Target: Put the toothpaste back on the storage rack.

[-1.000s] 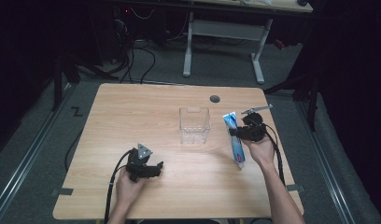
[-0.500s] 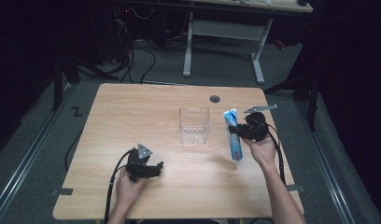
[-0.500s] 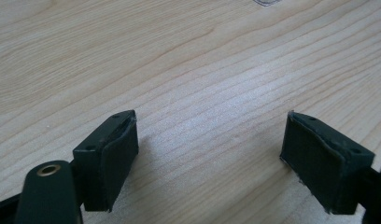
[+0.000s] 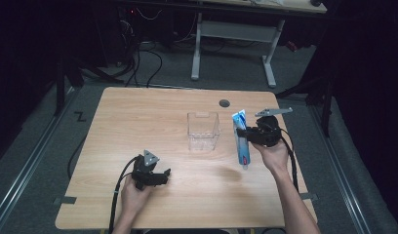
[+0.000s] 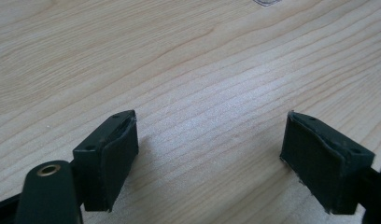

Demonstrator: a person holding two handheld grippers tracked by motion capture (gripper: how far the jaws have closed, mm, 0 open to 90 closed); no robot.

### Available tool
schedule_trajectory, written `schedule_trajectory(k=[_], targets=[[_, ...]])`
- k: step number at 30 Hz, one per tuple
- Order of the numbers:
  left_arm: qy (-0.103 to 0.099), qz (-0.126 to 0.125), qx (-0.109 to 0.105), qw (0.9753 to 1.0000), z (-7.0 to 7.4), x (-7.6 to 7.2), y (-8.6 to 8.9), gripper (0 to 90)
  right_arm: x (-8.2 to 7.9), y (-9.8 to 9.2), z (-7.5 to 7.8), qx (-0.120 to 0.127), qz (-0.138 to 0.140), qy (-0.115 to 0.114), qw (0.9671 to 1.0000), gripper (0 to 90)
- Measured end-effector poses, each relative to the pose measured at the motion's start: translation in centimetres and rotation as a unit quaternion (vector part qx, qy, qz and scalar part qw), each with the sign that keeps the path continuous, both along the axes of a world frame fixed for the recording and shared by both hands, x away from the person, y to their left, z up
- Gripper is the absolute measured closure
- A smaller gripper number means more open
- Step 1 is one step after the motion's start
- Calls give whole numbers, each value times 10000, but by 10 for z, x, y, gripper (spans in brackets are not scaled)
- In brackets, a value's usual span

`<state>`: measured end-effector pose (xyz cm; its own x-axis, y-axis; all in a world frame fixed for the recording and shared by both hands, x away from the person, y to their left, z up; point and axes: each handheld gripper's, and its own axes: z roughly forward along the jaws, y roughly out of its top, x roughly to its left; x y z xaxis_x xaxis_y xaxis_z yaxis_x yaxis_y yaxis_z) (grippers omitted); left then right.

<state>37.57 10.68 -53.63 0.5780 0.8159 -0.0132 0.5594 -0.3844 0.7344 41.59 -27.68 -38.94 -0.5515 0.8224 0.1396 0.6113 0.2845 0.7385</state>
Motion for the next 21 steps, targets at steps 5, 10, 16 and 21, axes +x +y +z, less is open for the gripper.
schedule_trajectory(k=[5,10,16,21], targets=[[0,0,1,10000,0,0,0,189,0,4,4,55,75,-48,9999,740],[1,0,1,10000,0,0,0,189,1,6,12,168,122,-140,9997,740],[1,-1,2,10000,0,0,0,189,1,12,23,244,229,-276,9991,740],[2,0,1,10000,0,0,0,189,4,18,29,287,306,-349,9985,740]])
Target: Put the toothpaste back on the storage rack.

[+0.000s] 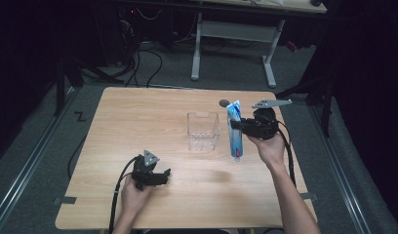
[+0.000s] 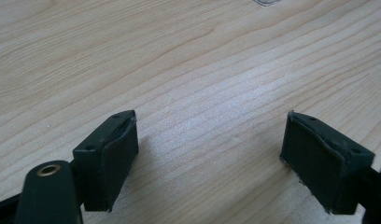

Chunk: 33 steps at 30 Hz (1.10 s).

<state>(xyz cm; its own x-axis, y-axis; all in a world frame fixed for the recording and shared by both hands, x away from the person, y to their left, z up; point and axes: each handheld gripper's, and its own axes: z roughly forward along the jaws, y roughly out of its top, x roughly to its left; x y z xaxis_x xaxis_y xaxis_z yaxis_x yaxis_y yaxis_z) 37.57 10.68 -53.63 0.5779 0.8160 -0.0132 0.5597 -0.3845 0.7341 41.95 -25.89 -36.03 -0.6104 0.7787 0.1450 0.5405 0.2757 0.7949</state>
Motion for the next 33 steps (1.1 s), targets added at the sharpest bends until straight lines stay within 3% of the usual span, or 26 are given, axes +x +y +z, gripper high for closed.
schedule_trajectory(k=[21,27,33], targets=[[-2,0,-3,10000,0,0,0,189,9,20,30,178,135,-413,9989,742],[-1,-1,-2,10000,0,0,0,189,15,26,37,161,154,-434,9988,742],[-3,0,-4,10000,0,0,0,189,21,29,37,314,98,-468,9984,739]])
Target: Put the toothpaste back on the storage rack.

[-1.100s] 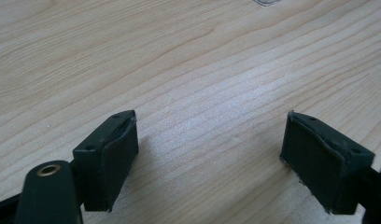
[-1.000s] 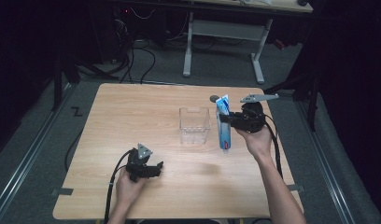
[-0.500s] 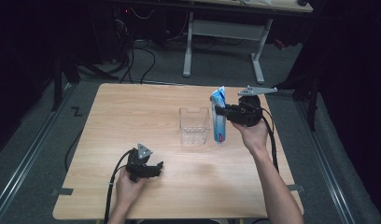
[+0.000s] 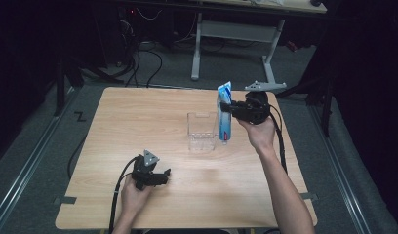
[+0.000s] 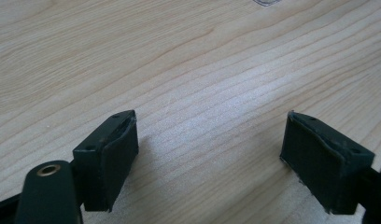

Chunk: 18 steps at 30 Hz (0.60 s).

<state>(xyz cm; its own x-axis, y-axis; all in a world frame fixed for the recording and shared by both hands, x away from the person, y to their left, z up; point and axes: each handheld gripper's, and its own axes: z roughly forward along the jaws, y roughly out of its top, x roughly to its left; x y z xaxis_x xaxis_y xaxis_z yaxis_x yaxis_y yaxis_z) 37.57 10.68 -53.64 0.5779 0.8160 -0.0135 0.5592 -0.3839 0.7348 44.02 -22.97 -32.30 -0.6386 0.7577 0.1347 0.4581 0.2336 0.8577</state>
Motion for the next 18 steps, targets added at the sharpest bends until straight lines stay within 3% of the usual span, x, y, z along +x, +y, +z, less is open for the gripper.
schedule_trajectory(k=[10,18], targets=[[-2,1,1,10000,0,0,0,189,9,16,2,-114,-1,-90,9999,740],[1,-7,10,10000,0,0,0,189,16,22,1,-35,-13,-98,9999,740]])
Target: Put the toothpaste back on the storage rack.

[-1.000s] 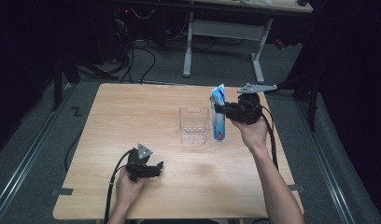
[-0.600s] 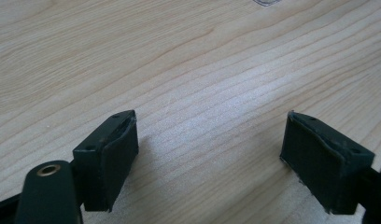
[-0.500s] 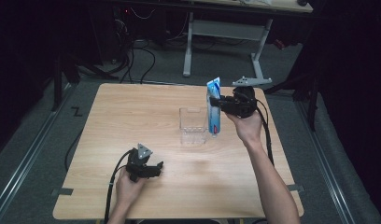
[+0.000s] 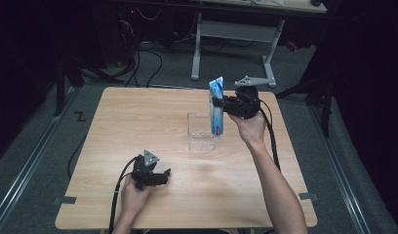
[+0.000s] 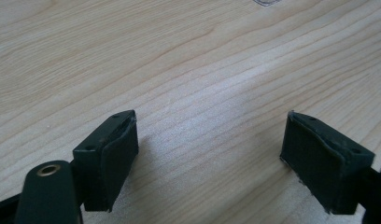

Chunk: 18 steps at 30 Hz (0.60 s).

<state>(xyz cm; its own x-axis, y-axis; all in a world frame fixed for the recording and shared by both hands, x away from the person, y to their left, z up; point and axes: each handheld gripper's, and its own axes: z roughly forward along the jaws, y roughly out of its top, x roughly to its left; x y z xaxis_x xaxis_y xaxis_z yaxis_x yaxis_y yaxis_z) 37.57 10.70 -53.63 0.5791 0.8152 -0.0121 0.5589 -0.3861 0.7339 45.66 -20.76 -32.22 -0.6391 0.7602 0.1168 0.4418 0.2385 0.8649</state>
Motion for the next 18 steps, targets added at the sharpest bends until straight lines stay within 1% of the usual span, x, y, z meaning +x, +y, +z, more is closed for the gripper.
schedule_trajectory(k=[9,10,18], targets=[[2,0,1,10000,0,0,0,189,7,8,2,-6,-27,-53,10000,739],[2,-1,2,10000,0,0,0,189,9,9,1,21,-25,-40,10000,739],[9,-10,5,10000,0,0,0,189,16,17,-6,-68,-79,-23,9999,737]])
